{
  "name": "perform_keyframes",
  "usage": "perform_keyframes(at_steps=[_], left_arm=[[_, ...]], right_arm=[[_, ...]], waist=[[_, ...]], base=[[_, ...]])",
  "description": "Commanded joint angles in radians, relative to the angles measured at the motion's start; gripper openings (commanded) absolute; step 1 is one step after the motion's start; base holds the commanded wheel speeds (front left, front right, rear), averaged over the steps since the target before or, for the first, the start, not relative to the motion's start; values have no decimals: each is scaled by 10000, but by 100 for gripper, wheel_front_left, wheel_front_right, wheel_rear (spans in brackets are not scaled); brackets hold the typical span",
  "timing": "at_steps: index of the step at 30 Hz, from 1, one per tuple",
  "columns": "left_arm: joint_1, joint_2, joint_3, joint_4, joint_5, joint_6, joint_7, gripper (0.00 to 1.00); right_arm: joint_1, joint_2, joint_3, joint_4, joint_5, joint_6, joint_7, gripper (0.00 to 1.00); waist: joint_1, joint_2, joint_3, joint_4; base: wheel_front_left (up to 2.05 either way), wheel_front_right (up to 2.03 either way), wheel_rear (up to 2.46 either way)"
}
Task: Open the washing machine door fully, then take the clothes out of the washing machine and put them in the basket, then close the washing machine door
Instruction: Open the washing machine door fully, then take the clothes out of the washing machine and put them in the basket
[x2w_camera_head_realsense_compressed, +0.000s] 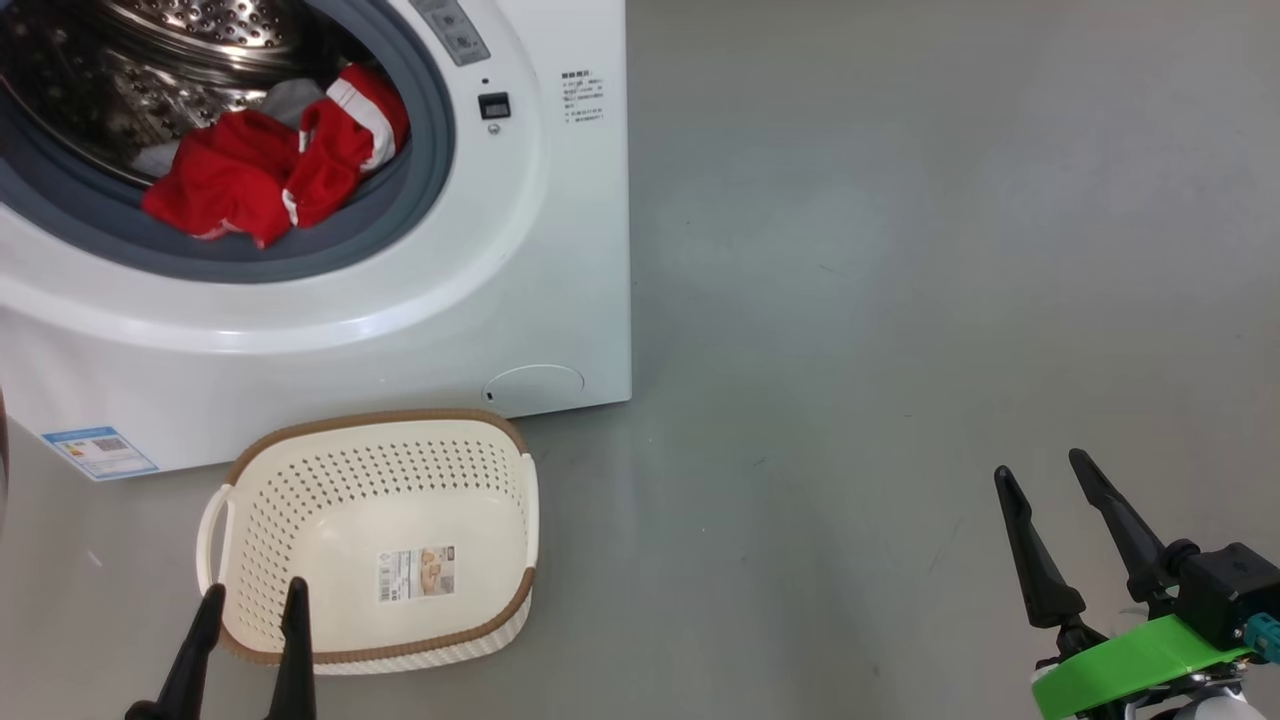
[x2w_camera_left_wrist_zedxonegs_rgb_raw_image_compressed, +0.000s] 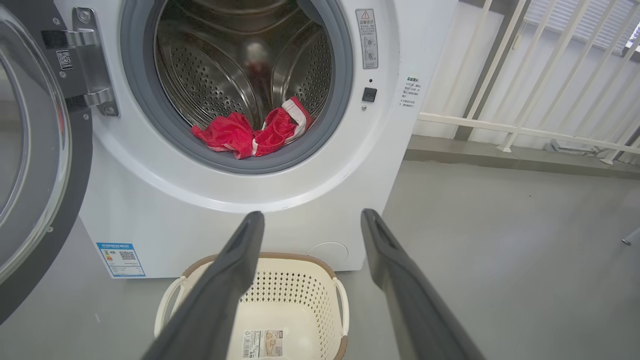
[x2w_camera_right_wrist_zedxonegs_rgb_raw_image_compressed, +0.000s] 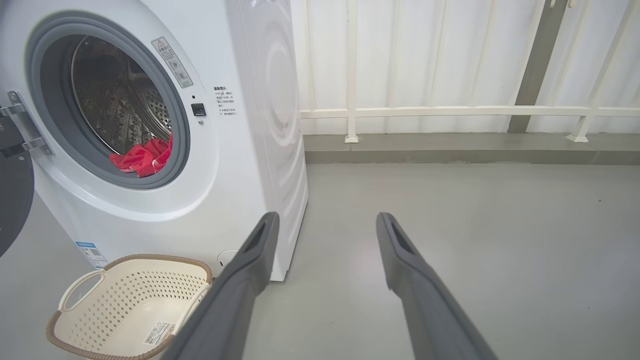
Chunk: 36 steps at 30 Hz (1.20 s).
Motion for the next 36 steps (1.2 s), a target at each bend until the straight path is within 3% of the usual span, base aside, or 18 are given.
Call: perform_keyframes(at_steps=[1, 17, 36], left_arm=[[-234, 49, 384, -203, 103, -56, -51, 100], [-332, 0, 435, -244, 240, -56, -51, 100], [-442, 2, 513, -145, 238, -56, -51, 100]], right_arm=[[-109, -159, 133, -248, -43, 63, -94, 100], [-160, -154, 196, -252, -63, 63, -94, 100], [-192, -120, 271, -263, -84, 63, -94, 100]], waist=[[0, 0, -16, 8], [0, 0, 45, 51], [0, 0, 135, 44]], base=[[0, 0, 0], [13, -18, 5], [136, -157, 20]])
